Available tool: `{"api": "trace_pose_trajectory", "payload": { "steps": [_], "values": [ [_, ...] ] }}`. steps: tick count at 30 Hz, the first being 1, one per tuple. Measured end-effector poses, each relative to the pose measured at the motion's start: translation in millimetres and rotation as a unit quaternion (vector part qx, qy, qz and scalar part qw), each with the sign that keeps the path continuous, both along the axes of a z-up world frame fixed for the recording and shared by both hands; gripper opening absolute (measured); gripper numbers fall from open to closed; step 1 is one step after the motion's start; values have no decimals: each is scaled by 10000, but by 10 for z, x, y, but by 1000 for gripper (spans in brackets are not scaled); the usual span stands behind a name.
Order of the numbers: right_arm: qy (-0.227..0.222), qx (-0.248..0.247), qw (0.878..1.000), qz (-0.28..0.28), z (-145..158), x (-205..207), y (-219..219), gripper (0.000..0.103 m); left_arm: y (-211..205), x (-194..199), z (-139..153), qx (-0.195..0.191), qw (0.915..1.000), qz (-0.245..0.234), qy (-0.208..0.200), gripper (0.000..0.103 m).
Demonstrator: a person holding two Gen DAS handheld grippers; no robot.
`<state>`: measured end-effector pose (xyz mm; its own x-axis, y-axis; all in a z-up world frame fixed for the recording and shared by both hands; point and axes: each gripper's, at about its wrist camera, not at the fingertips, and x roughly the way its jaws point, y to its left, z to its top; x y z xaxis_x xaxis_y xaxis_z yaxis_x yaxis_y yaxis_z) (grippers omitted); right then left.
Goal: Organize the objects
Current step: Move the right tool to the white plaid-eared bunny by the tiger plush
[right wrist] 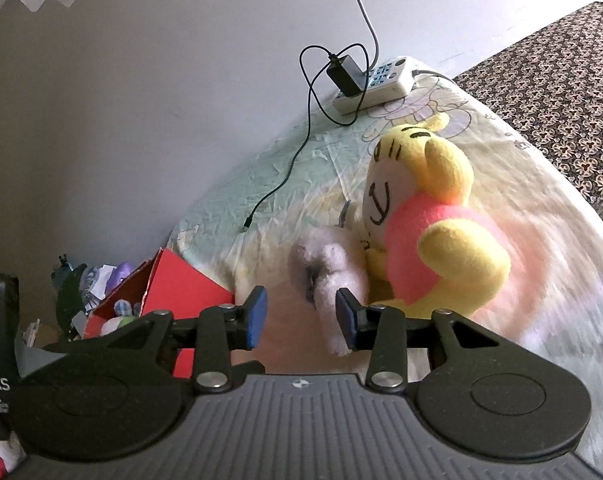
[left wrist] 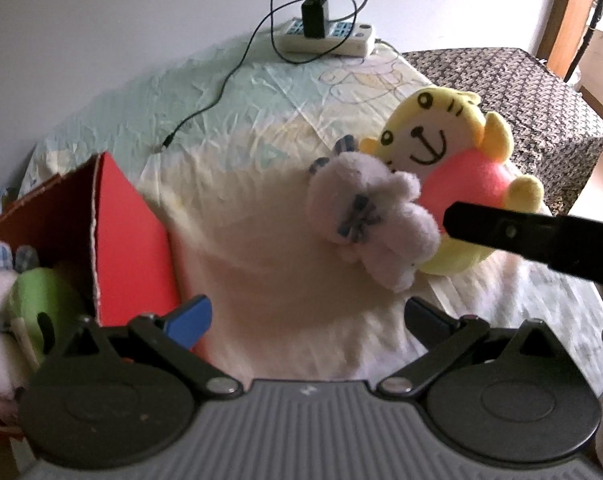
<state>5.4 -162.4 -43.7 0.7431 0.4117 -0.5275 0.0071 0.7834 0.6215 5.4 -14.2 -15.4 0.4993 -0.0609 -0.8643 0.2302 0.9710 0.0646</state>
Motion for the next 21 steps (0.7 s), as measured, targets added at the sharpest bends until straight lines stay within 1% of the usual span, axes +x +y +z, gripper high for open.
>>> {"api": "trace_pose_trajectory", "payload": {
  "steps": [2,7,12,16,21],
  "values": [
    [11,-40,10000,20,3,49,15,47,13,23,-25,1,10000,36,42,102],
    [-9,-190,9998,102,10,132,81,48,22,75,-78,-5,9999,54,111,102],
    [57,-565,9983,97,-17,235,149,50,26,134,-129,7,9999,38,152,102],
    [218,-732,9971,68,-71,325,159,52,61,210,-195,-43,9996,84,248,102],
    [492,-779,9957,108,-171,437,190,54,88,269,-259,-99,9994,60,331,102]
  ]
}}
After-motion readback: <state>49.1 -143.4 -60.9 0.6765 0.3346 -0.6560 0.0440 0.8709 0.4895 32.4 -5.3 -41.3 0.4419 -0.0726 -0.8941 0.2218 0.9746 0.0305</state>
